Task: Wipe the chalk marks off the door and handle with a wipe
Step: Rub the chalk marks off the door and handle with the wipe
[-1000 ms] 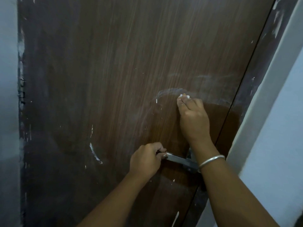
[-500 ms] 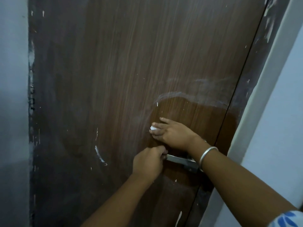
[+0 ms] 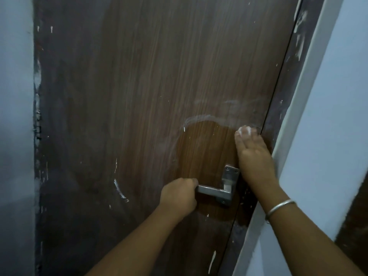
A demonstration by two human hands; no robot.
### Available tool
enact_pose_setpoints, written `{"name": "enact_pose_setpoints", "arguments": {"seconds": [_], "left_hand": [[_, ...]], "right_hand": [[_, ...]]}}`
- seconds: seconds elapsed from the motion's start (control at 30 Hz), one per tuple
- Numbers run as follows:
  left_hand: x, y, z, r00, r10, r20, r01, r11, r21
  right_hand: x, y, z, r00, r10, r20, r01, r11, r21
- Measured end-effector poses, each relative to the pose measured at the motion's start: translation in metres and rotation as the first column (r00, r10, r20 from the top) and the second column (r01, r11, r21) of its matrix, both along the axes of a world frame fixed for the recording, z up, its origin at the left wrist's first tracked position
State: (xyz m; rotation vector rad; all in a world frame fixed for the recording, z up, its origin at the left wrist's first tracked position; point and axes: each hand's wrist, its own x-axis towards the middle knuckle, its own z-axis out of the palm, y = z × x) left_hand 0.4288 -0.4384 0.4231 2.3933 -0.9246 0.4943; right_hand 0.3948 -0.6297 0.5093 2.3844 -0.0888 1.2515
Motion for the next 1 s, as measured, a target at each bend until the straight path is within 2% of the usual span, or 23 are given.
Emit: {"name": "enact_pose_setpoints", "arguments": {"seconds": [0.07, 0.17, 0.3, 0.37, 0.43, 0.57, 0.67, 0.73, 0.87, 0.93, 1.0], "left_hand": [[-0.004, -0.002, 0.003, 1.0, 0.017, 0.006, -0.018, 0.998, 0.054], [-0.008, 0.0, 0.005, 1.0, 0.027, 0.006, -0.027, 0.994, 0.109], [-0.017, 0.001, 0.001, 0.999, 0.04, 0.002, -0.04, 0.988, 0.148], [-0.02, -0.001, -0.004, 0.999, 0.048, -0.013, -0.046, 0.989, 0.144], [-0.021, -0.002, -0.009, 0.998, 0.046, -0.043, -0.041, 0.994, 0.106], [-0.021, -0.005, -0.024, 0.993, 0.011, -0.115, -0.006, 0.999, 0.042], [-0.019, -0.008, -0.04, 0.986, -0.023, -0.166, 0.0, 0.991, -0.136], [-0.017, -0.011, -0.052, 0.969, -0.026, -0.248, -0.03, 0.975, -0.221], [-0.012, -0.016, -0.072, 0.924, -0.085, -0.372, -0.012, 0.968, -0.251], [-0.008, -0.015, -0.079, 0.915, -0.106, -0.39, 0.006, 0.969, -0.248], [-0.004, -0.013, -0.086, 0.913, -0.1, -0.395, 0.007, 0.973, -0.229]], "right_hand": [[-0.002, 0.006, -0.005, 0.991, -0.135, 0.005, 0.133, 0.98, 0.15], [-0.003, 0.009, -0.035, 0.965, -0.254, -0.063, 0.262, 0.929, 0.262], [-0.008, 0.007, -0.086, 0.919, -0.338, -0.204, 0.38, 0.896, 0.228], [-0.011, 0.01, -0.108, 0.909, -0.344, -0.235, 0.399, 0.879, 0.261], [-0.014, 0.016, -0.129, 0.917, -0.309, -0.254, 0.382, 0.864, 0.328], [-0.023, 0.019, -0.17, 0.963, -0.084, -0.258, 0.202, 0.858, 0.472], [-0.021, 0.012, -0.184, 0.958, -0.023, -0.285, 0.172, 0.843, 0.509], [-0.017, 0.014, -0.189, 0.973, 0.0, -0.232, 0.143, 0.788, 0.599], [-0.01, 0.035, -0.202, 0.997, 0.011, -0.08, 0.054, 0.655, 0.753], [-0.006, 0.043, -0.211, 0.998, 0.014, -0.062, 0.042, 0.594, 0.804], [-0.003, 0.05, -0.225, 0.991, 0.097, -0.094, 0.011, 0.633, 0.774]]}}
